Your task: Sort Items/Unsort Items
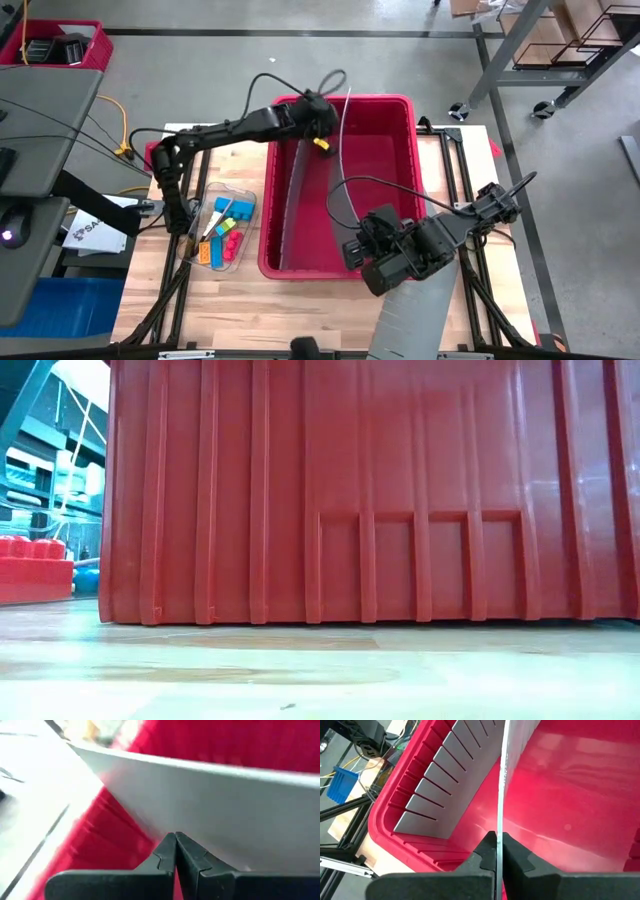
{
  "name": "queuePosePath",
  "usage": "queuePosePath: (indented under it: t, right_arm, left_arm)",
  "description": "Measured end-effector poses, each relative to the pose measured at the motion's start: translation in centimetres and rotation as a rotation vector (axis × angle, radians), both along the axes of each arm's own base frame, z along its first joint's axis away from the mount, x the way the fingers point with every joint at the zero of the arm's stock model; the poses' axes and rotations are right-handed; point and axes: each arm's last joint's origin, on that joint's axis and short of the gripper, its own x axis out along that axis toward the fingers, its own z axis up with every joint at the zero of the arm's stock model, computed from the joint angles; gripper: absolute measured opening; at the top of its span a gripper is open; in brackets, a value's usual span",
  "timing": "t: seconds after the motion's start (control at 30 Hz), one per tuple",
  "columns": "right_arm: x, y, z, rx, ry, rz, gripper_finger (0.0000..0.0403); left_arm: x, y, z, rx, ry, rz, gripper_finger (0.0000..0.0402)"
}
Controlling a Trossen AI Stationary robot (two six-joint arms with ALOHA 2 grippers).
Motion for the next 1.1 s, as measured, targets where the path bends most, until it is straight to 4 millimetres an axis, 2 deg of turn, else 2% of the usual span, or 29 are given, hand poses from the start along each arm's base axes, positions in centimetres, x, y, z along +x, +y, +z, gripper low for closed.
queuePosePath:
  t: [0.1, 0.2, 0.33, 0.53, 0.67, 0.83, 1.1]
  right_arm:
    - [0.0, 0.0, 0.0, -0.001, 0.002, 0.003, 0.0000]
    - [0.0, 0.0, 0.0, -0.003, 0.005, 0.010, 0.0000]
    - [0.0, 0.0, 0.0, -0.003, 0.006, 0.015, 0.0000]
    - [0.0, 0.0, 0.0, 0.006, 0.013, 0.019, 0.0000]
    - [0.0, 0.1, 0.0, 0.008, 0.012, 0.019, 0.0000]
    - [-0.1, 0.5, 0.1, 0.012, -0.002, 0.035, 0.0000]
    - [-0.4, 1.8, 0.2, 0.055, -0.018, 0.088, 0.0000]
  left_arm:
    - [0.1, 1.7, -0.6, -0.016, -0.099, 0.002, 0.0000]
    - [0.3, 2.7, -2.9, -0.072, -0.061, 0.032, 0.0000]
    - [0.7, 2.6, -5.5, -0.169, -0.033, 0.040, 0.0000]
    - [2.3, 2.4, -7.9, -0.201, -0.045, 0.053, 0.0000]
    - [3.2, 2.4, -8.1, -0.222, -0.147, 0.081, 0.0000]
    - [3.6, 1.9, -8.1, -0.226, -0.166, 0.077, 0.0000]
    - [4.5, -0.2, -8.0, -0.256, -0.163, 0.004, 0.0000]
